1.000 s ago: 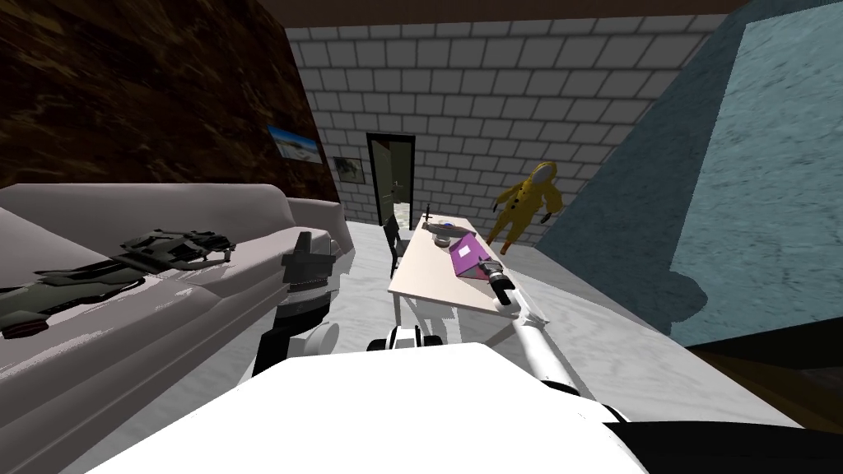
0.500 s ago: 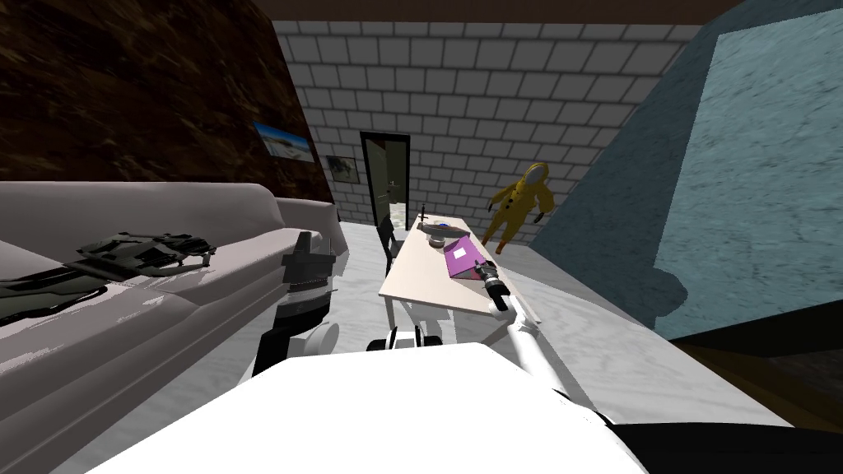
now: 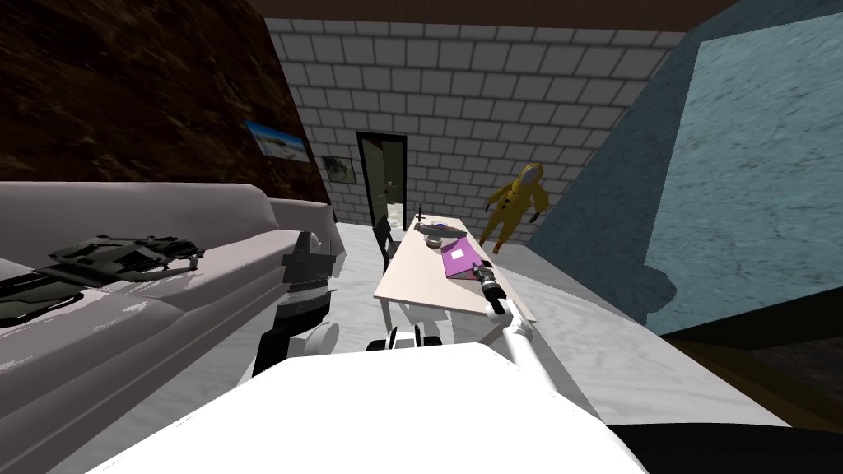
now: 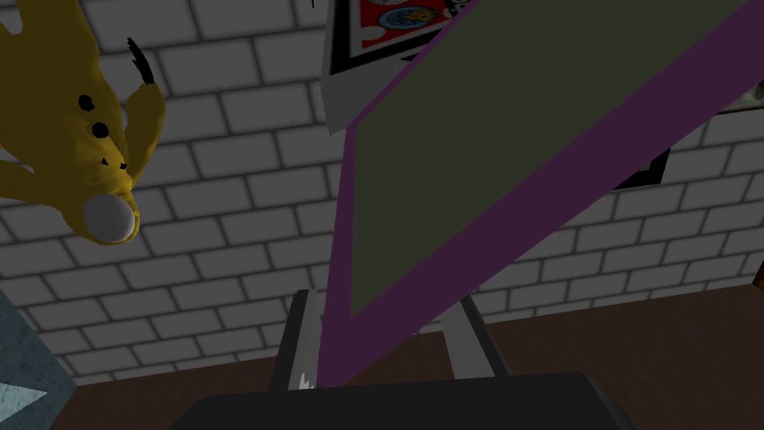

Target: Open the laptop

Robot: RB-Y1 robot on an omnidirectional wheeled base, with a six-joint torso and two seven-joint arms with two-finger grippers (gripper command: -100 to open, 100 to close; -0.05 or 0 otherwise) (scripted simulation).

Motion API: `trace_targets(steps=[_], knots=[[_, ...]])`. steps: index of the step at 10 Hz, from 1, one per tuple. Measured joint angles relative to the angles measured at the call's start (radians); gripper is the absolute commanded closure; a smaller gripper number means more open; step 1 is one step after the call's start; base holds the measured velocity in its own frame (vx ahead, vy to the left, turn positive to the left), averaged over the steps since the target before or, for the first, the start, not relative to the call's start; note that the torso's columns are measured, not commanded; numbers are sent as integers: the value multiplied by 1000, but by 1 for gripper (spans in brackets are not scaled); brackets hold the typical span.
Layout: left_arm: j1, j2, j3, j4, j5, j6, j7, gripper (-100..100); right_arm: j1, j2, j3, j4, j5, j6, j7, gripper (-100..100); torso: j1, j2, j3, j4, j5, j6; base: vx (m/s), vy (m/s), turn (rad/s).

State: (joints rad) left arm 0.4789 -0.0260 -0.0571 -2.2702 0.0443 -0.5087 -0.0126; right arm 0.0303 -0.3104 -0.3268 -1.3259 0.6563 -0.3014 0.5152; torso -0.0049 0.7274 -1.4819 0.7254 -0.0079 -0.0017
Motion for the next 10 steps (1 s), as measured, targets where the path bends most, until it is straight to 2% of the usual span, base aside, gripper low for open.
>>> trace_targets(steps=[3, 4, 6, 10], knots=[[0, 0, 0, 0, 0, 0, 0, 0, -10, 33, -11, 30, -12, -26, 6, 100, 1, -3, -1, -1, 1, -2, 16, -41, -29], [0, 0, 0, 0, 0, 0, 0, 0, -15, 44, -14, 50, -23, -42, 3, -100, -1, -4, -2, -1, 0, -1, -51, -20, 81], [0, 0, 0, 0, 0, 0, 0, 0, -35, 15, -3, 52, -26, -11, -18, -100, 6, 10, 6, 11, 7, 1, -60, 13, 54], [0, 0, 0, 0, 0, 0, 0, 0, -67, -42, 21, 38, -30, 67, -61, -100, 5, 13, 7, 13, 8, 1, -73, 18, 67]])
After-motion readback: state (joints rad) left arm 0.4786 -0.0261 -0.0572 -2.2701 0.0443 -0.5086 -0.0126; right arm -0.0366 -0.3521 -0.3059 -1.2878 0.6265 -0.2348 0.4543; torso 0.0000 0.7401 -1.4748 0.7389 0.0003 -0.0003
